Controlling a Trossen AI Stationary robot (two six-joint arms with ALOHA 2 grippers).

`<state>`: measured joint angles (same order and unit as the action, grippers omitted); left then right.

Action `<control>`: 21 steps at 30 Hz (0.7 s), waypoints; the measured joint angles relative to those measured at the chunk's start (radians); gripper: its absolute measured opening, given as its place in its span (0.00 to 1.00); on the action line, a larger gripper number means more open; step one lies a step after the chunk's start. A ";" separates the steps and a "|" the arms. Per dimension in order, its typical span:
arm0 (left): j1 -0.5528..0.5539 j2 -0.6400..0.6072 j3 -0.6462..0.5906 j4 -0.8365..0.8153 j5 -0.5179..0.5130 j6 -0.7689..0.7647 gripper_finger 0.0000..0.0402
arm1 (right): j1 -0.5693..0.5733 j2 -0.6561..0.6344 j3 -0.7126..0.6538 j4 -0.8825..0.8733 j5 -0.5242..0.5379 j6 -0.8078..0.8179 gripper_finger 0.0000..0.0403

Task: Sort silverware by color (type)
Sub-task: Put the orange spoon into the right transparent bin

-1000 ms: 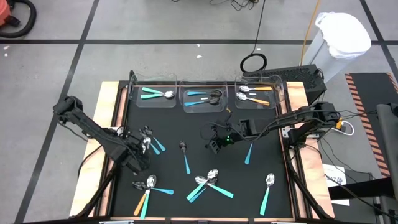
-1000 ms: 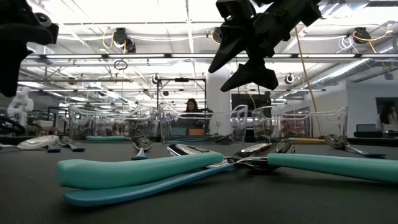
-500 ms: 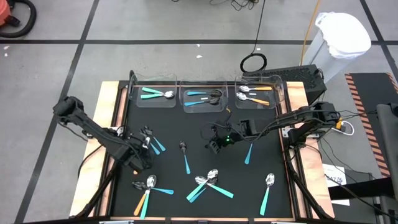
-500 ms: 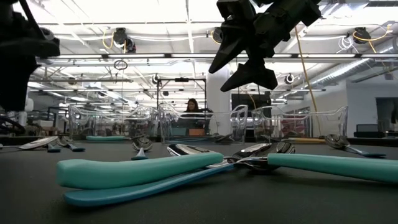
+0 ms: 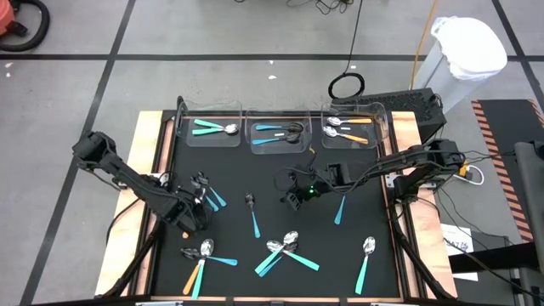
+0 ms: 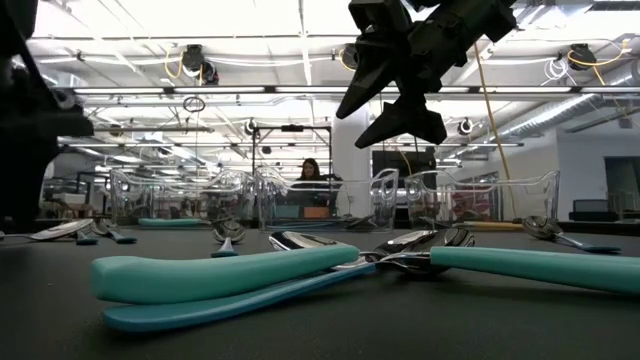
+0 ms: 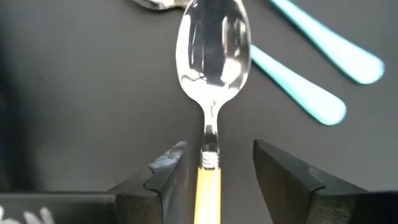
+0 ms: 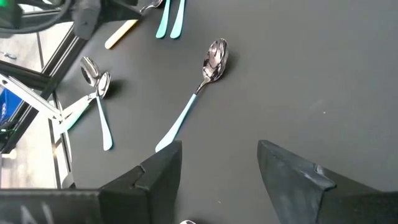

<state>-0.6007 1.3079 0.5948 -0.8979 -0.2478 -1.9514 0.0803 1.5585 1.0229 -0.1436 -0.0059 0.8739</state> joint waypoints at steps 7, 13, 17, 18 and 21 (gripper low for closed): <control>-0.001 -0.005 -0.082 0.135 0.006 0.005 0.45 | 0.000 0.000 0.000 -0.002 0.000 0.000 0.51; -0.002 -0.003 -0.089 0.123 0.009 0.020 0.35 | 0.000 0.000 0.000 -0.003 -0.004 0.000 0.51; -0.001 -0.002 -0.091 0.113 0.018 0.024 0.19 | 0.000 0.000 0.000 -0.004 -0.023 -0.004 0.51; -0.001 -0.002 -0.091 0.112 0.019 0.025 0.15 | 0.001 0.000 0.000 -0.005 -0.023 -0.004 0.51; -0.001 -0.002 -0.086 0.108 0.022 0.033 0.07 | 0.001 0.000 0.000 -0.004 -0.023 -0.004 0.51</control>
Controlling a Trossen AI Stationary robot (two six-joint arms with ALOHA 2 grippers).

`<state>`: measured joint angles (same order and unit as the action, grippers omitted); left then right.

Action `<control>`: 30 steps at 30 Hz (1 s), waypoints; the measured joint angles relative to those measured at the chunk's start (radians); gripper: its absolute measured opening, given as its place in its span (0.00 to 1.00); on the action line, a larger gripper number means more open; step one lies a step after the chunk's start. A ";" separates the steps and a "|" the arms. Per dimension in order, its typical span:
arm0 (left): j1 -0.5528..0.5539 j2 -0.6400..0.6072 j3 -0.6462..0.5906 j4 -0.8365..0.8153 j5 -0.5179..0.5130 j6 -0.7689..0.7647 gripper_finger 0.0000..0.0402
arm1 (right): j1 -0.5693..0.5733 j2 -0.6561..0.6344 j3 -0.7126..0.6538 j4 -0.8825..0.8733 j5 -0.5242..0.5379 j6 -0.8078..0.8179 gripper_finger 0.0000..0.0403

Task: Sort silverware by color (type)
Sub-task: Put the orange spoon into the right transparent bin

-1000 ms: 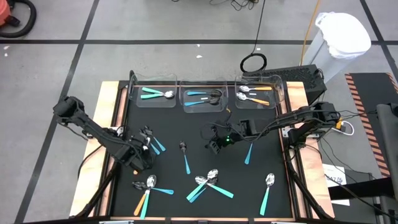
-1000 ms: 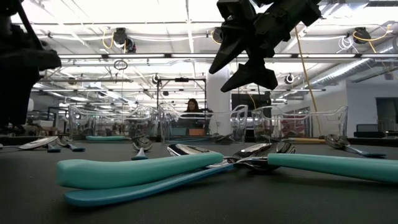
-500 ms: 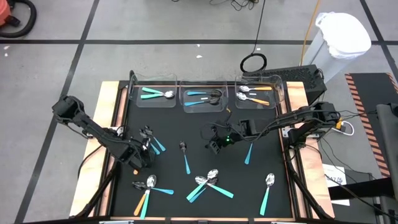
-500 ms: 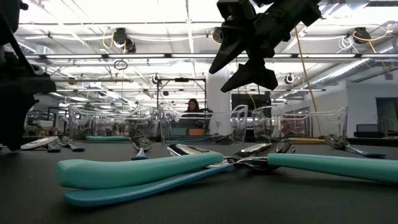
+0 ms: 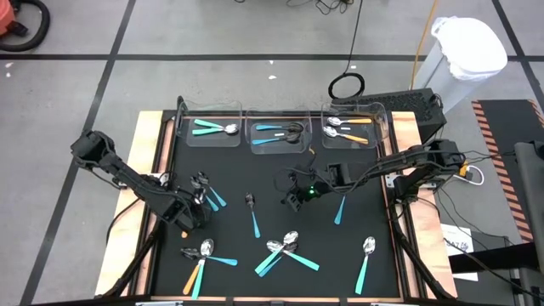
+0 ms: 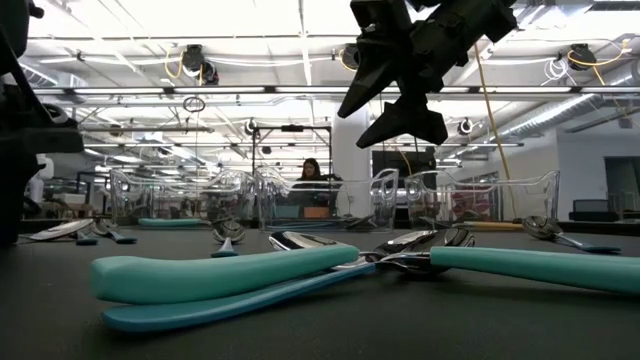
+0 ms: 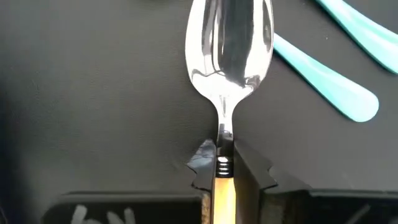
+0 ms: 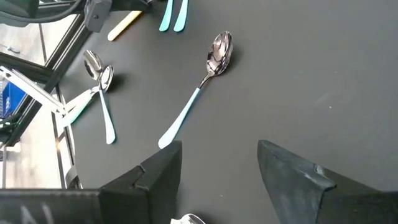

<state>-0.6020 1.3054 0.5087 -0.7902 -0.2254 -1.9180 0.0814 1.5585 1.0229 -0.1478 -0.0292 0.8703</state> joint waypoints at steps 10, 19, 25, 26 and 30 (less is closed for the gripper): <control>0.008 -0.052 0.191 -0.263 0.038 0.269 0.09 | 0.004 0.000 0.000 0.001 0.002 -0.023 0.51; 0.109 -0.066 0.349 -0.437 -0.099 0.676 0.10 | -0.018 0.000 0.000 0.006 0.005 -0.056 0.51; 0.239 -0.066 0.410 -0.431 -0.318 1.071 0.10 | -0.042 0.000 0.000 0.008 0.002 -0.075 0.51; 0.269 -0.066 0.415 -0.430 -0.354 1.125 0.10 | -0.044 0.000 0.000 0.008 0.002 -0.079 0.51; 0.413 -0.067 0.427 -0.429 -0.463 1.320 0.10 | -0.053 0.000 0.000 0.008 0.000 -0.107 0.51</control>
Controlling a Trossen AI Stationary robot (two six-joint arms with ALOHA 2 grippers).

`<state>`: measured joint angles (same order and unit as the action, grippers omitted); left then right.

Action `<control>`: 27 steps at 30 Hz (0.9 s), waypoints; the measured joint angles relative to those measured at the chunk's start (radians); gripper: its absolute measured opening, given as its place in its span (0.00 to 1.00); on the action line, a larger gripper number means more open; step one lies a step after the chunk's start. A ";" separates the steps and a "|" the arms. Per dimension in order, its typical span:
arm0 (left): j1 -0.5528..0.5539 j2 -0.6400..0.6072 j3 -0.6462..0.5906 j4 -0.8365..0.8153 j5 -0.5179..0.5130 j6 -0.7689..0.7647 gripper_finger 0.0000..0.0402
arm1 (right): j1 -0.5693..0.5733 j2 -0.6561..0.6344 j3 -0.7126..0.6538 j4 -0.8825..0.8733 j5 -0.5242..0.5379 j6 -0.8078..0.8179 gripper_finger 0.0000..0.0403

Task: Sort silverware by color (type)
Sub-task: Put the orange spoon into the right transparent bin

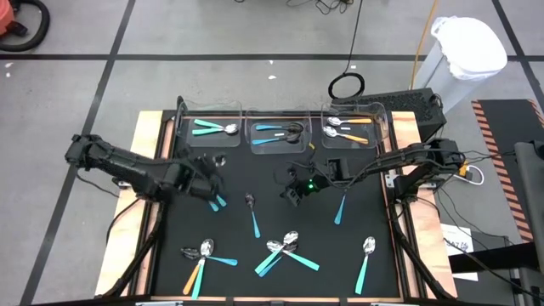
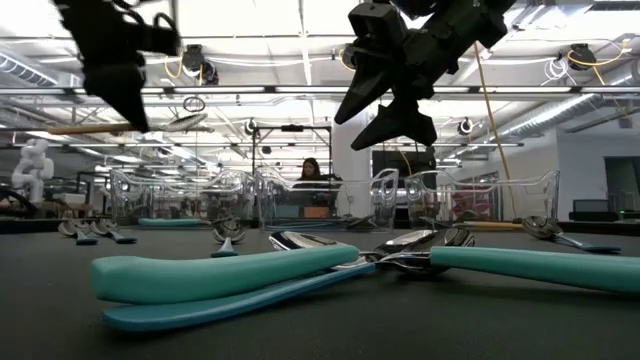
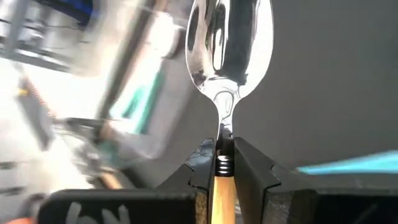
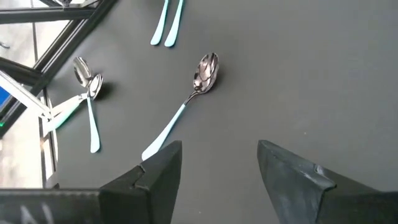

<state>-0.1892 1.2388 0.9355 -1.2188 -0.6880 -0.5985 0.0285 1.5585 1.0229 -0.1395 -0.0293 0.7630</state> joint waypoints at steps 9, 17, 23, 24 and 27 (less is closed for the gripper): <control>0.331 0.000 0.002 0.216 0.092 0.504 0.10 | -0.044 0.000 0.000 -0.011 -0.097 -0.110 0.51; 0.399 0.000 0.069 0.499 0.211 0.696 0.10 | -0.110 -0.080 0.000 -0.048 -0.046 -0.164 0.51; 0.405 0.030 0.097 0.857 0.397 0.663 0.10 | -0.202 -0.255 0.000 -0.057 0.001 -0.239 0.51; 0.405 0.036 0.097 0.919 0.431 0.637 0.10 | -0.216 -0.280 0.001 -0.038 0.000 -0.247 0.51; 0.403 0.060 0.099 1.104 0.579 0.583 0.10 | -0.259 -0.320 0.001 0.031 -0.056 -0.254 0.51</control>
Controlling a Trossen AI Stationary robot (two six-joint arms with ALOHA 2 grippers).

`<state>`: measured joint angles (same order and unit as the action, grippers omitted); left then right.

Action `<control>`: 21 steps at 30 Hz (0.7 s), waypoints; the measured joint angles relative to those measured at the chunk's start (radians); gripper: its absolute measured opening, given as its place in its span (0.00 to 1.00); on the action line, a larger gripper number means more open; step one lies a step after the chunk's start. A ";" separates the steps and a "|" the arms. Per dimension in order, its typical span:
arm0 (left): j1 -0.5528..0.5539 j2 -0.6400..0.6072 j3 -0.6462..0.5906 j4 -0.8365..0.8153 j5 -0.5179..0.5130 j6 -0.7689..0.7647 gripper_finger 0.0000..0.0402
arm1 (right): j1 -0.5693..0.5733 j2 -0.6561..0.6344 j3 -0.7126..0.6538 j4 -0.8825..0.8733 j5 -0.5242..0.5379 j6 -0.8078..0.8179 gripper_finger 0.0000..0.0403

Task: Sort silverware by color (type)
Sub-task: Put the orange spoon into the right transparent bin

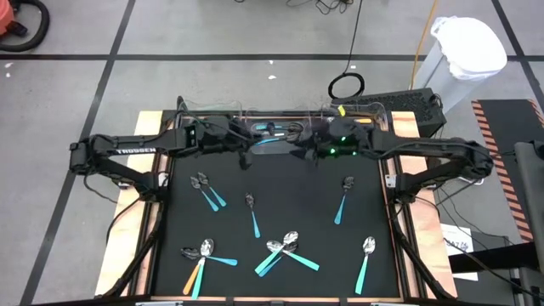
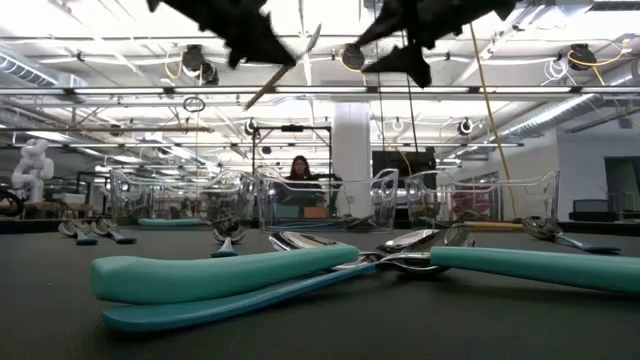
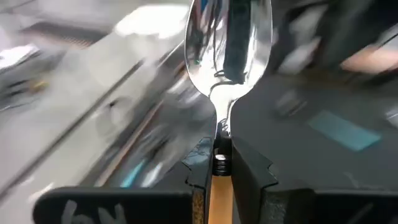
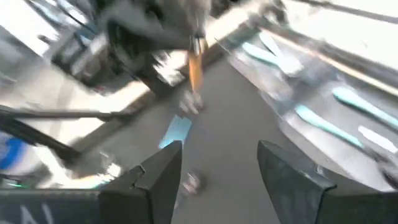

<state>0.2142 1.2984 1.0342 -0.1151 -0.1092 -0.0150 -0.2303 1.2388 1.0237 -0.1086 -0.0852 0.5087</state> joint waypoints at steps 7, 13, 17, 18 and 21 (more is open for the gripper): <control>-0.001 0.038 0.000 0.272 0.415 -0.228 0.10 | -0.040 0.005 0.000 0.204 -0.198 -0.015 0.52; -0.009 0.040 0.000 0.338 0.522 -0.352 0.10 | -0.024 0.003 -0.001 0.361 -0.234 0.026 0.53; -0.037 0.038 0.000 0.424 0.617 -0.385 0.10 | -0.009 0.003 -0.001 0.437 -0.234 0.016 0.53; -0.047 0.038 0.000 0.436 0.618 -0.395 0.10 | -0.005 0.003 -0.001 0.459 -0.234 0.016 0.53; -0.074 0.033 0.000 0.455 0.615 -0.397 0.10 | 0.012 0.004 -0.001 0.549 -0.234 0.032 0.53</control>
<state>0.1406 1.3314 1.0339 0.3401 0.5055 -0.4123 -0.2185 1.2423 1.0229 0.4405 -0.3193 0.5408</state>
